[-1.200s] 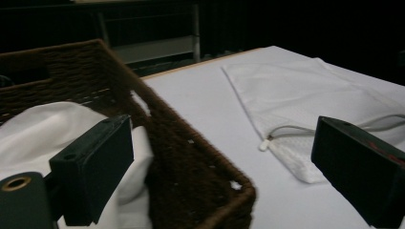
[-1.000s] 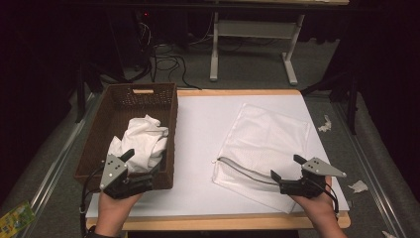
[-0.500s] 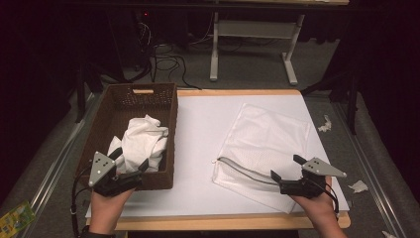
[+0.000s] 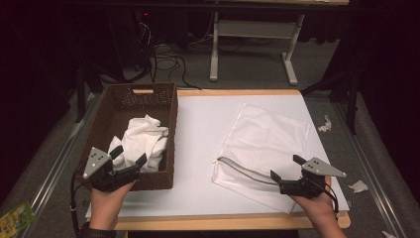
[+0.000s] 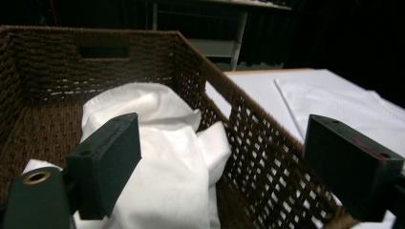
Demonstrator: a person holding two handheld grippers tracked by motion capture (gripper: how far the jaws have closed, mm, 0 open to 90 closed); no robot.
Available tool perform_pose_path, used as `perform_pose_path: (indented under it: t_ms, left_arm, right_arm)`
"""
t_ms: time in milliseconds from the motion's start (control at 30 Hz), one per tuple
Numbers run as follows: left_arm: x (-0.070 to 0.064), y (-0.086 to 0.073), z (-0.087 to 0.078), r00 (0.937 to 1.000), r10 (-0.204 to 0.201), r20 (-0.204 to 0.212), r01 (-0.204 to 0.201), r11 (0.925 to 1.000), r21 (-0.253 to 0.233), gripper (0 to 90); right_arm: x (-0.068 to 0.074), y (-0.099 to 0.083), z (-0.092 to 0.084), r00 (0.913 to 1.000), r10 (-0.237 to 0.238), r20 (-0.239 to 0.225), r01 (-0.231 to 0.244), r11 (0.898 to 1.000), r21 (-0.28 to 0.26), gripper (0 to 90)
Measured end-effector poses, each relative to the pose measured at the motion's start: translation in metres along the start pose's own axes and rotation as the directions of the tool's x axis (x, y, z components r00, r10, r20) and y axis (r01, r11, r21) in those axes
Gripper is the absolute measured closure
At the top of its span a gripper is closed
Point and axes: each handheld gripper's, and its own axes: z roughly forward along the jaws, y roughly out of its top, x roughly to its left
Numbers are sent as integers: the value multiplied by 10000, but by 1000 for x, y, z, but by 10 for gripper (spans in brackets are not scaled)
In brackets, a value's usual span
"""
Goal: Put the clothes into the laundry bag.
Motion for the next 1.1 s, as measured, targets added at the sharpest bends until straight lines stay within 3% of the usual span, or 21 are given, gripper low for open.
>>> perform_pose_path:
  t_ms: [33,100,133,200,367,500,700,733,867,933,1000,1033,1067,1100]
  left_arm:
    - [0,0,0,10000,0,0,0,10000,0,140]
    - [-3,6,3,9995,291,-159,-290,9996,20,141]
    - [-6,10,7,9974,637,-348,-634,9979,98,140]
    - [-8,15,13,9962,795,-357,-786,9965,272,140]
    - [-11,24,24,9965,764,-345,-750,9963,410,117]
    - [-9,35,33,9940,882,-645,-853,9953,459,102]
    - [-1,49,52,9897,1137,-870,-1017,9861,1317,38]
    - [1,54,59,9882,1218,-923,-1046,9794,1730,23]
    - [6,59,68,9855,1286,-1110,-1020,9704,2191,16]
    - [8,61,77,9796,1604,-1211,-1223,9540,2738,12]
    - [10,63,82,9813,1553,-1141,-1139,9448,3072,10]
    - [11,63,87,9820,1524,-1115,-1065,9347,3391,10]
    - [15,64,93,9805,1559,-1198,-987,9172,3860,7]
    - [15,64,93,9805,1559,-1198,-987,9172,3860,7]
  right_arm:
    - [0,0,0,10000,0,0,0,10000,0,14]
    - [-1,0,0,9999,-106,-31,106,9999,-44,14]
    - [-2,0,-1,10000,-8,-29,8,10000,-46,15]
    - [-2,0,-2,10000,49,-30,-49,10000,-79,15]
    - [-1,1,-4,10000,-33,-76,31,9998,-197,15]
    - [0,1,-4,10000,-3,-92,1,9998,-204,15]
    - [-2,2,-4,9999,32,-109,-35,9997,-247,16]
    - [-1,1,-4,9999,64,-134,-67,9997,-228,16]
    - [-1,1,-4,9998,98,-191,-103,9997,-223,17]
    - [-1,1,-4,9998,102,-174,-106,9997,-216,17]
    - [-1,1,-4,9998,95,-193,-100,9997,-232,17]
    - [-1,1,-4,9997,110,-196,-115,9997,-228,17]
    - [-2,1,-4,9996,182,-207,-186,9996,-209,17]
    - [-2,1,-4,9996,182,-207,-186,9996,-209,17]
